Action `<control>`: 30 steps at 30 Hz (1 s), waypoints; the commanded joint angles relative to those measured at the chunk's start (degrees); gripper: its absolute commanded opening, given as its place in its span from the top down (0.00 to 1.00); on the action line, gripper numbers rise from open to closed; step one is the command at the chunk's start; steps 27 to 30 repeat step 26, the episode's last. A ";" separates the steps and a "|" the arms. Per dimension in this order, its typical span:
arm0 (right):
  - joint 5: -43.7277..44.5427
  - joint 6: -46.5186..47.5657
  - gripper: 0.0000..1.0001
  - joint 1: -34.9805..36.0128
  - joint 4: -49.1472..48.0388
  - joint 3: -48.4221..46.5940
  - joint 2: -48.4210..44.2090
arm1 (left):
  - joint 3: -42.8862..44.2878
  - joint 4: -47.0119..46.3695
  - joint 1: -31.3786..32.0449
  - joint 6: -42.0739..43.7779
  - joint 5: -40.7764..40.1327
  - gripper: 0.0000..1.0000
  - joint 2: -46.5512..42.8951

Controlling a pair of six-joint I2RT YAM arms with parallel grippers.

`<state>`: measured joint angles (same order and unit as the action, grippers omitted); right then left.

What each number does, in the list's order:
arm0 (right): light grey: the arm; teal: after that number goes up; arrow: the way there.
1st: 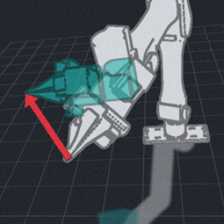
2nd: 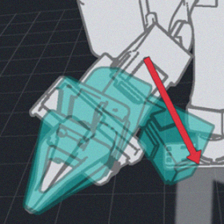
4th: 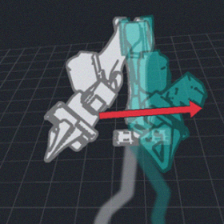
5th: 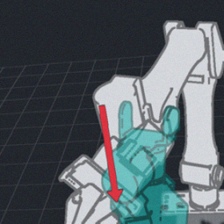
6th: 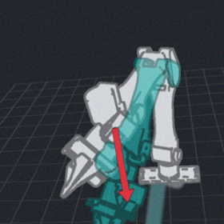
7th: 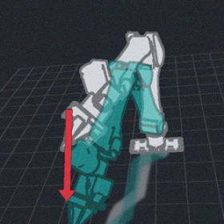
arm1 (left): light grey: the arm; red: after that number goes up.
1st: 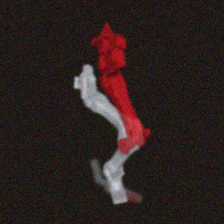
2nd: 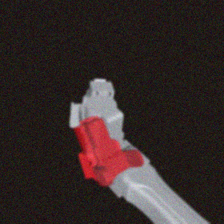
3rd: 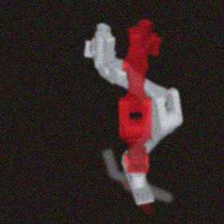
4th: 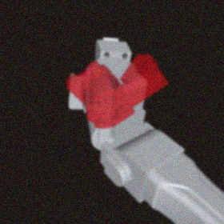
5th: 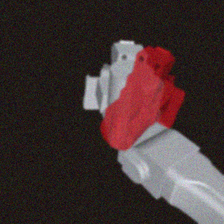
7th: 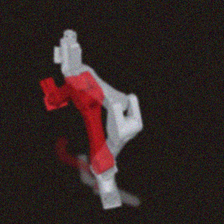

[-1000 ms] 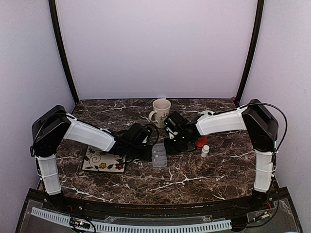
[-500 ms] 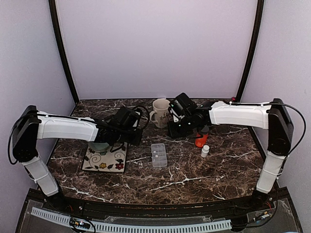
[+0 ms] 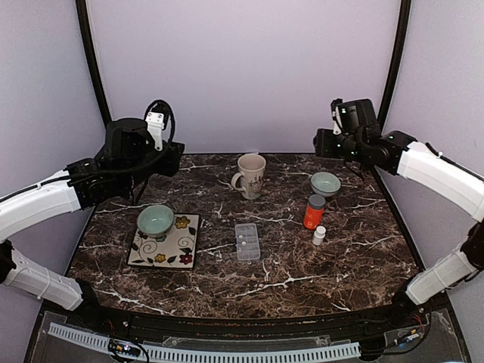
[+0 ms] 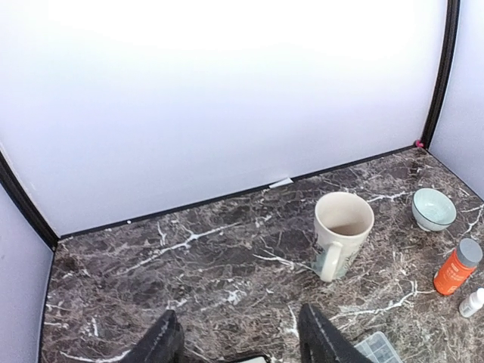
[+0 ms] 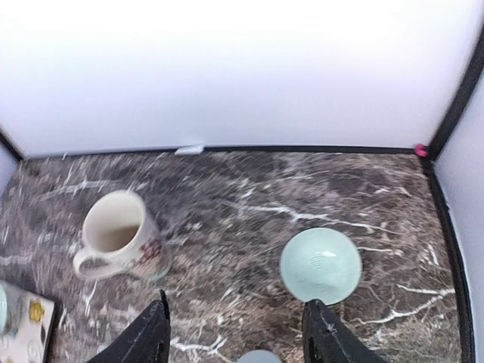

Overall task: Sort the pills into containers
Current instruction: Reset both arms

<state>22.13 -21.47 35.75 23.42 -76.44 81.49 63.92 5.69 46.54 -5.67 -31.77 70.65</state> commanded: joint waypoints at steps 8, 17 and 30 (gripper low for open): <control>16.55 0.48 0.06 -10.29 -13.63 14.11 -6.34 | -1.14 5.49 -0.31 -0.61 -3.70 0.42 -7.83; 22.51 -5.07 0.00 -10.35 -8.16 12.84 -6.23 | -3.82 6.36 -0.31 -0.48 -4.94 0.41 -8.58; 23.61 -3.72 0.00 -10.52 -10.17 14.70 -7.76 | -7.15 3.06 -0.31 -0.48 -4.88 0.40 -9.35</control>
